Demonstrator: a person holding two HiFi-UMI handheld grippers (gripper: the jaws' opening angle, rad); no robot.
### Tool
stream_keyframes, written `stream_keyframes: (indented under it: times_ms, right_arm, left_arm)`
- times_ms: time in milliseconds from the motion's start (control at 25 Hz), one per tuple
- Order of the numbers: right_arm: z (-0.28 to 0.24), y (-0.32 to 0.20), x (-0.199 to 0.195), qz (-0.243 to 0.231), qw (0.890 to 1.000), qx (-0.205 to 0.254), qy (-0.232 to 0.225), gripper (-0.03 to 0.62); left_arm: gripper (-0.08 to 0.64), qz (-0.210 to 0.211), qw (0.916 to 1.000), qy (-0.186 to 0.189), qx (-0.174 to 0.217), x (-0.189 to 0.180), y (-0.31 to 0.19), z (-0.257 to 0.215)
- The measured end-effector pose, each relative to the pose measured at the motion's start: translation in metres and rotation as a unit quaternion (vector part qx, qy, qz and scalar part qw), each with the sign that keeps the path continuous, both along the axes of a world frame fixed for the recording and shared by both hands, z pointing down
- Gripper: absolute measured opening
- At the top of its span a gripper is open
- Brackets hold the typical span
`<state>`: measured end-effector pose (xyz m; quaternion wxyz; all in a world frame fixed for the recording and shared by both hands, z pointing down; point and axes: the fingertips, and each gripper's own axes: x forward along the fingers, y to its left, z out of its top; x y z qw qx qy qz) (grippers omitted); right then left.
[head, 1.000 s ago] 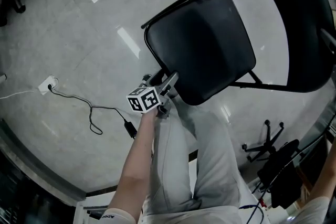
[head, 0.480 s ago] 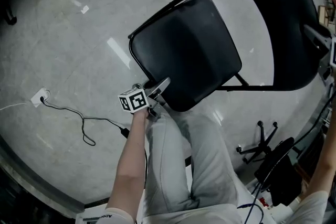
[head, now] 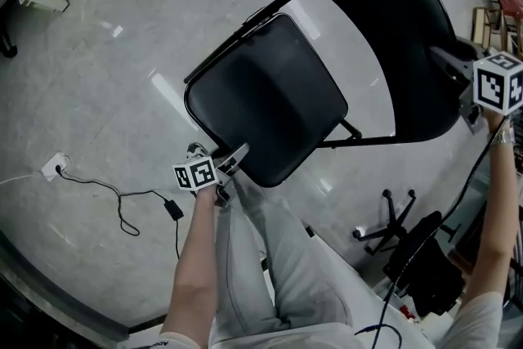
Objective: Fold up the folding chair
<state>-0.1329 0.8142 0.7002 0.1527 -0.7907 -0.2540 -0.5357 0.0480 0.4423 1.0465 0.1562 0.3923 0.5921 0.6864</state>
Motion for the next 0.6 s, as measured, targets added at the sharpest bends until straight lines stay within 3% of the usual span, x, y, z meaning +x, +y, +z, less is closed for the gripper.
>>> stream_keyframes:
  times_ms: [160, 360, 600]
  right_arm:
    - [-0.014, 0.003, -0.003, -0.005, 1.000, -0.009, -0.003, 0.190]
    - [-0.041, 0.011, -0.008, -0.008, 0.999, -0.032, -0.010, 0.190]
    - [-0.077, 0.018, -0.013, -0.012, 0.998, -0.061, -0.028, 0.190]
  left_arm:
    - [0.307, 0.024, 0.9996, 0.009, -0.009, -0.011, 0.008, -0.028]
    - [0.298, 0.064, 0.9965, 0.020, -0.049, -0.030, 0.033, -0.080]
    - [0.296, 0.142, 0.9818, 0.046, -0.118, -0.065, 0.069, -0.155]
